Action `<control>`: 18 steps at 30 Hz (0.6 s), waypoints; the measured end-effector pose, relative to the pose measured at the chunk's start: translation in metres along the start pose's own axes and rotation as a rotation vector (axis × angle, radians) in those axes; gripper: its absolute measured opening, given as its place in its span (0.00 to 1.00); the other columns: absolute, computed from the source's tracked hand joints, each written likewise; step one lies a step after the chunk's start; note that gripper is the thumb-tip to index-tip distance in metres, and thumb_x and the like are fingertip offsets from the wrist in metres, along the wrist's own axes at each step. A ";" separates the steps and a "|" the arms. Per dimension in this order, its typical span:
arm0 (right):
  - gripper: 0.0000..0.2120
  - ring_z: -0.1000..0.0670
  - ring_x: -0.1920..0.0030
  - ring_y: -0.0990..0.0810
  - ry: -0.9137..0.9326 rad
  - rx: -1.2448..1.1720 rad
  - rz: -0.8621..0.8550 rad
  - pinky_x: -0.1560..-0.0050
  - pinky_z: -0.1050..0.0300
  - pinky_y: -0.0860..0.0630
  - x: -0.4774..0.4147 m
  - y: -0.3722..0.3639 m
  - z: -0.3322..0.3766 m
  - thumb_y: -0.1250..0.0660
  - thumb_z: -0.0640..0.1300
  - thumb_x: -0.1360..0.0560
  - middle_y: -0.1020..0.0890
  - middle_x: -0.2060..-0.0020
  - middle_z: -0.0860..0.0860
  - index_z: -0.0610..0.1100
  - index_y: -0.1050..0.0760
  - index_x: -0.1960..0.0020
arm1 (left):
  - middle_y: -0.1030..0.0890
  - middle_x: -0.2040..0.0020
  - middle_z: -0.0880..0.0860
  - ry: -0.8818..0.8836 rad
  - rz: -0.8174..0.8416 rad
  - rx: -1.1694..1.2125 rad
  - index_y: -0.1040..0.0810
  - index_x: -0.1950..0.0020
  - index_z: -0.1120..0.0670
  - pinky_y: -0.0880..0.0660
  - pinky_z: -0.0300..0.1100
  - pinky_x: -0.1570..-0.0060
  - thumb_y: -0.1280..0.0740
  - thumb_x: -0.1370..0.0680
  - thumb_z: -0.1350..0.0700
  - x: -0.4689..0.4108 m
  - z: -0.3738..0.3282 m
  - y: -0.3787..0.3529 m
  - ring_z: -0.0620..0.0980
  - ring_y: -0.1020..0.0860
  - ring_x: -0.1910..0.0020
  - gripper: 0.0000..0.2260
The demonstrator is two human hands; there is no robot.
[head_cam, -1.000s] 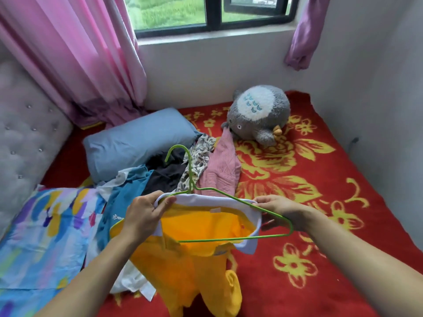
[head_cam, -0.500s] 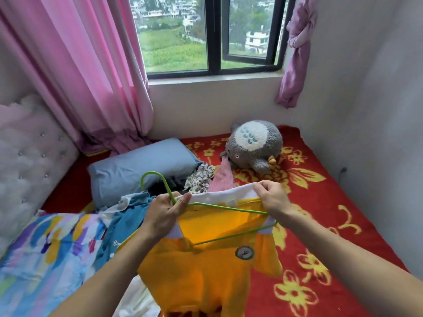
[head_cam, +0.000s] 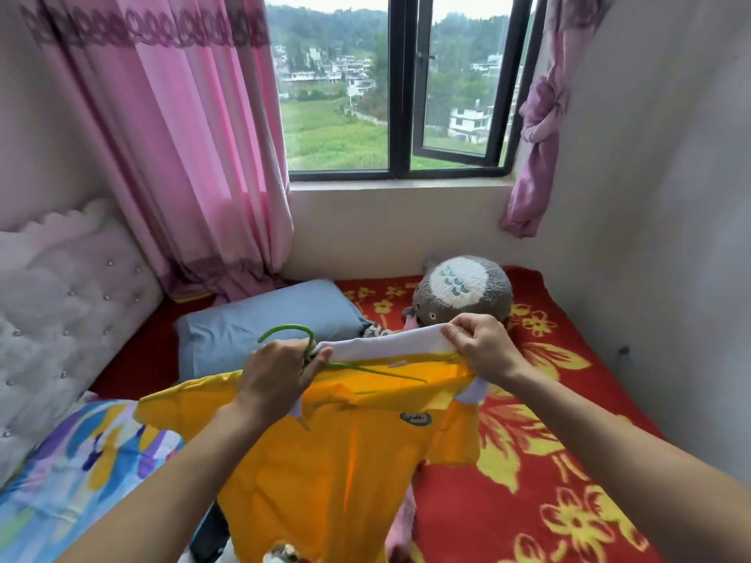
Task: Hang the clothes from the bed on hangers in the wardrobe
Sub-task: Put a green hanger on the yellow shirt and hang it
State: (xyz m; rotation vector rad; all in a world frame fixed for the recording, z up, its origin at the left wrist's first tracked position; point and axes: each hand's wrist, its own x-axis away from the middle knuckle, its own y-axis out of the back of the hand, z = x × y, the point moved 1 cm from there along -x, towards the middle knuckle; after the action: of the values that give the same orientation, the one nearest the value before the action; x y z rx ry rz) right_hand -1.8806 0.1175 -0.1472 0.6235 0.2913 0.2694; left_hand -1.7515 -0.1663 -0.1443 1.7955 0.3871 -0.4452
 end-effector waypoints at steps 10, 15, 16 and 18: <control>0.14 0.45 0.49 0.22 0.642 0.627 -0.029 0.52 0.46 0.24 0.010 -0.030 0.068 0.34 0.59 0.28 0.19 0.49 0.51 0.51 0.18 0.53 | 0.22 0.65 0.56 0.104 0.216 0.514 0.21 0.58 0.56 0.29 0.57 0.64 0.34 0.32 0.51 -0.025 -0.006 0.024 0.50 0.27 0.68 0.10; 0.19 0.46 0.58 0.21 0.753 0.645 -0.119 0.63 0.52 0.24 0.000 -0.029 0.076 0.42 0.59 0.24 0.18 0.55 0.52 0.49 0.19 0.60 | 0.25 0.68 0.57 0.068 0.221 0.562 0.23 0.60 0.60 0.32 0.53 0.66 0.38 0.23 0.46 -0.027 -0.003 0.052 0.47 0.31 0.68 0.17; 0.19 0.47 0.58 0.21 0.764 0.641 -0.142 0.65 0.53 0.24 -0.002 -0.025 0.074 0.42 0.58 0.23 0.18 0.55 0.53 0.49 0.18 0.60 | 0.28 0.71 0.51 0.069 0.194 0.519 0.25 0.63 0.59 0.34 0.50 0.68 0.39 0.21 0.48 -0.025 0.002 0.059 0.43 0.33 0.69 0.17; 0.17 0.47 0.58 0.19 0.742 0.602 -0.184 0.69 0.53 0.23 -0.005 -0.013 0.068 0.42 0.57 0.22 0.18 0.54 0.52 0.49 0.18 0.57 | 0.30 0.72 0.43 0.142 0.101 0.472 0.25 0.64 0.59 0.36 0.42 0.68 0.38 0.19 0.56 -0.018 0.018 0.072 0.39 0.34 0.70 0.14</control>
State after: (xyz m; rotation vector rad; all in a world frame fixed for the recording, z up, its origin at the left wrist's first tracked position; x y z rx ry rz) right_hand -1.8598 0.0694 -0.1011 1.0696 1.1671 0.2259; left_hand -1.7341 -0.2029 -0.0794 2.3031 0.3025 -0.3572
